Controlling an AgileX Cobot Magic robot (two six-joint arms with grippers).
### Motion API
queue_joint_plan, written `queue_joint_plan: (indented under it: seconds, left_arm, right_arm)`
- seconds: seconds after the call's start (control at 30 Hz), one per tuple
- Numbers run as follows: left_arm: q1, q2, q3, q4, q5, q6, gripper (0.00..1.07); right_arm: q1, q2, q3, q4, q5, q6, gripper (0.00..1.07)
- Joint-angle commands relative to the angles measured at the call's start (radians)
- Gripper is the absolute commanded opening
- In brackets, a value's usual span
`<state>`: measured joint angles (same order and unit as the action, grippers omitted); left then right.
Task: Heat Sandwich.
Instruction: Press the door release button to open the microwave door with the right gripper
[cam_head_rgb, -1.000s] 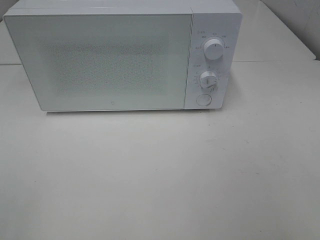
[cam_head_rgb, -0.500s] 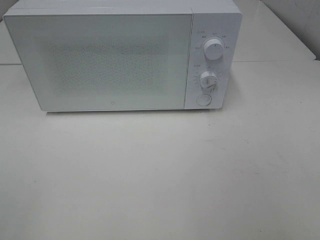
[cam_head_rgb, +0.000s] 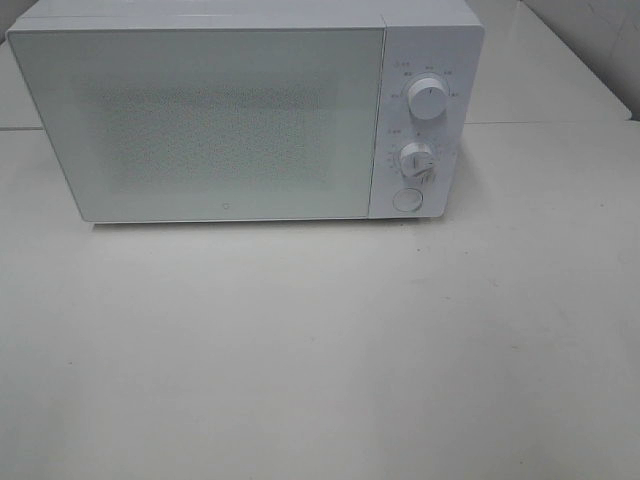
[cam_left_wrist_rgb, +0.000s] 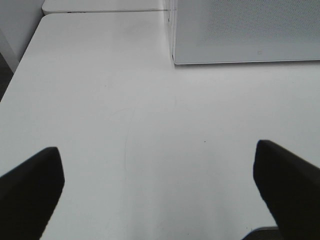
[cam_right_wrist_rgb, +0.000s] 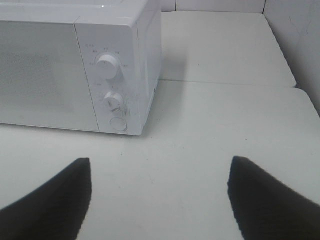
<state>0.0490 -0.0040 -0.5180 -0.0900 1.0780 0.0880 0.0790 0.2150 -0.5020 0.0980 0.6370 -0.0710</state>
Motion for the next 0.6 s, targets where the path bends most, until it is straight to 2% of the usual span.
queue_joint_plan:
  seconds: [0.03,0.2,0.33,0.37,0.4,0.53,0.6]
  left_arm:
    - [0.002,-0.008,0.001,-0.005,-0.011,-0.004,0.98]
    - [0.002,-0.008,0.001,-0.005,-0.011,-0.004,0.98]
    - [0.002,-0.008,0.001,-0.005,-0.011,-0.004,0.98]
    - [0.002,-0.008,0.001,-0.005,-0.011,-0.004,0.98]
    - [0.002,-0.008,0.001,-0.005,-0.011,-0.004,0.98]
    - [0.002,-0.008,0.001,-0.005,-0.011,-0.004,0.98]
    - [0.002,-0.008,0.001,-0.005,-0.011,-0.004,0.98]
  right_arm:
    - [-0.008,0.066,0.019,0.000,-0.135,0.022,0.74]
    - [-0.008,0.141,0.055,0.000,-0.272,0.022,0.74]
    - [-0.008,0.247,0.128,0.000,-0.489,0.022,0.74]
    - [-0.008,0.247,0.128,0.000,-0.489,0.022,0.74]
    - [-0.008,0.294,0.164,0.000,-0.594,0.023,0.74]
    - [-0.008,0.367,0.214,0.000,-0.740,0.044,0.74]
    - [-0.007,0.453,0.260,0.000,-0.924,0.071,0.74]
